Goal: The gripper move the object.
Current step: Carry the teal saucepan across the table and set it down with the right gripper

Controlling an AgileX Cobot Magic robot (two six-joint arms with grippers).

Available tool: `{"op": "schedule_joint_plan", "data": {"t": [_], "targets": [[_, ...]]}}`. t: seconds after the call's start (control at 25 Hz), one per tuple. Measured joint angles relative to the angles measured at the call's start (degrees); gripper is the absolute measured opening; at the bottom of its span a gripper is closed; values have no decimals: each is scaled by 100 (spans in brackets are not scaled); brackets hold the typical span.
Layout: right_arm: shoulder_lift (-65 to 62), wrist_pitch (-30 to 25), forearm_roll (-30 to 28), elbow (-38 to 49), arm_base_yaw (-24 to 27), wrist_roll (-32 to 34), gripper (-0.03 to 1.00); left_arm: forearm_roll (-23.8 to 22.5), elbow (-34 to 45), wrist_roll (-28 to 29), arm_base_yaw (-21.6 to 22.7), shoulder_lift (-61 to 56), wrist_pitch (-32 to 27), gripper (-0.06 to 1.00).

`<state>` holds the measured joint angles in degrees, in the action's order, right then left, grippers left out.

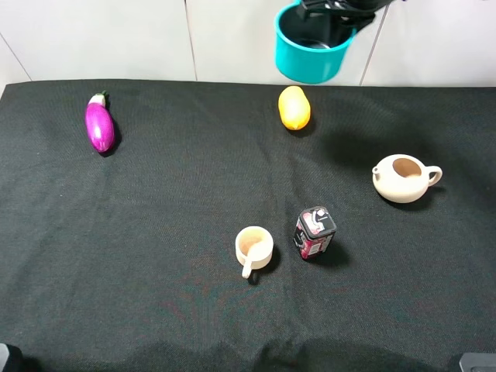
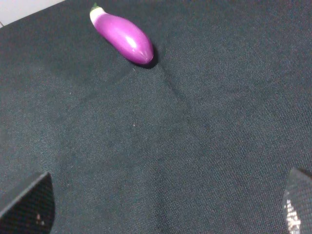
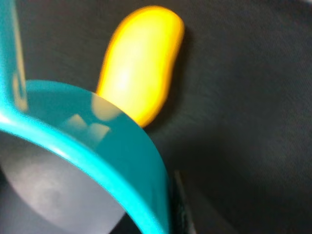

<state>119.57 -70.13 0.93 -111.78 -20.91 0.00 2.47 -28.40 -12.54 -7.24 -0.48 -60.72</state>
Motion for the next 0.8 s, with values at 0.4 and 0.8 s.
{"op": "schedule_joint_plan", "data": {"t": [0.4,0.8], "targets": [[-121,8,-33,660,873,-116,0,0,0,0,0,0,0,99],[-132,8,-33,712,1692,-261,0,0,0,0,0,0,0,99]]}}
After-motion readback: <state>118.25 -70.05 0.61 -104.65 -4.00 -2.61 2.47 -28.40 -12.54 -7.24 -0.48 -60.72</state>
